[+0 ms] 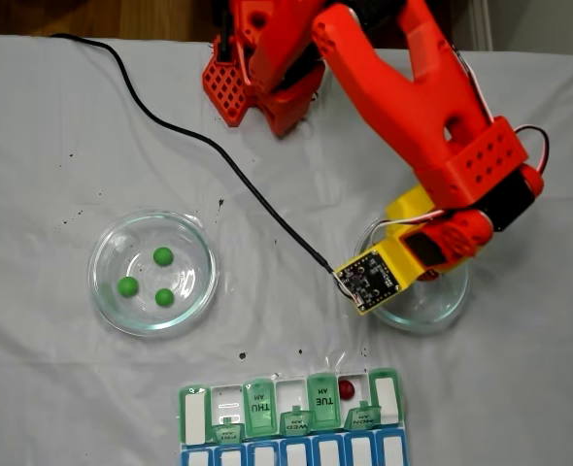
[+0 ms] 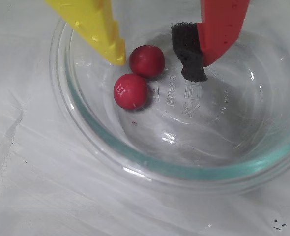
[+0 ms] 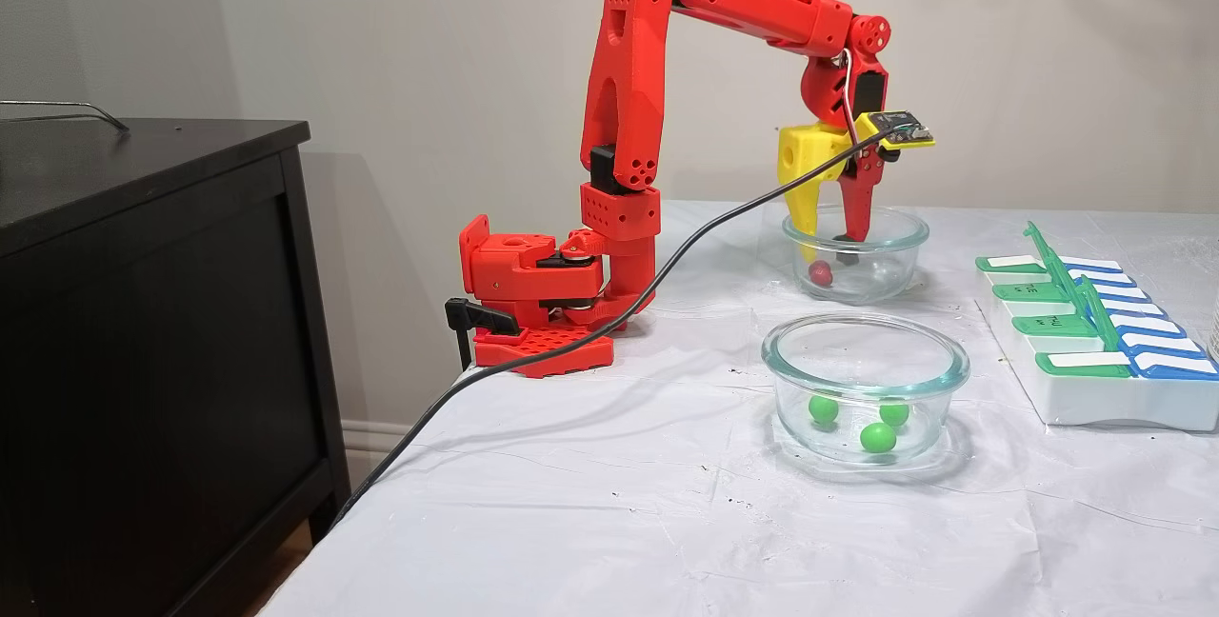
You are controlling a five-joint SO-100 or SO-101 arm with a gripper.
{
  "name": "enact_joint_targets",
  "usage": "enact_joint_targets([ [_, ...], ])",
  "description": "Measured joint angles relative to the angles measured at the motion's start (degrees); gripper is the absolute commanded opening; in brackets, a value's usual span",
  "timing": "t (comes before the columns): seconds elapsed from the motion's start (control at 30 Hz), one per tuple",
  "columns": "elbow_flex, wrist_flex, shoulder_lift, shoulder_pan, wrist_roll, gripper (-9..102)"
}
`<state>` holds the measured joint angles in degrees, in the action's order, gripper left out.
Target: Sort medicines into box.
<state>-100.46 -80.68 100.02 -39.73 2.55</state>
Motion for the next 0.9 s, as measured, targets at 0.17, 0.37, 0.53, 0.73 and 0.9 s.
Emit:
enact_joint_targets([
  [0.17,-0.09,0.0,-0.79,-1.14,0.0,21],
  [0.37,-0.26,0.0,-2.72,-2.64,0.0,22],
  [0.53,-0.26,0.0,-3.08,-3.43,0.0,21],
  [0.73,-0.18,0.0,-3.87,-3.78,0.26,21],
  [0.9,-0.18,-0.18,-3.87,-4.83,0.44,21],
])
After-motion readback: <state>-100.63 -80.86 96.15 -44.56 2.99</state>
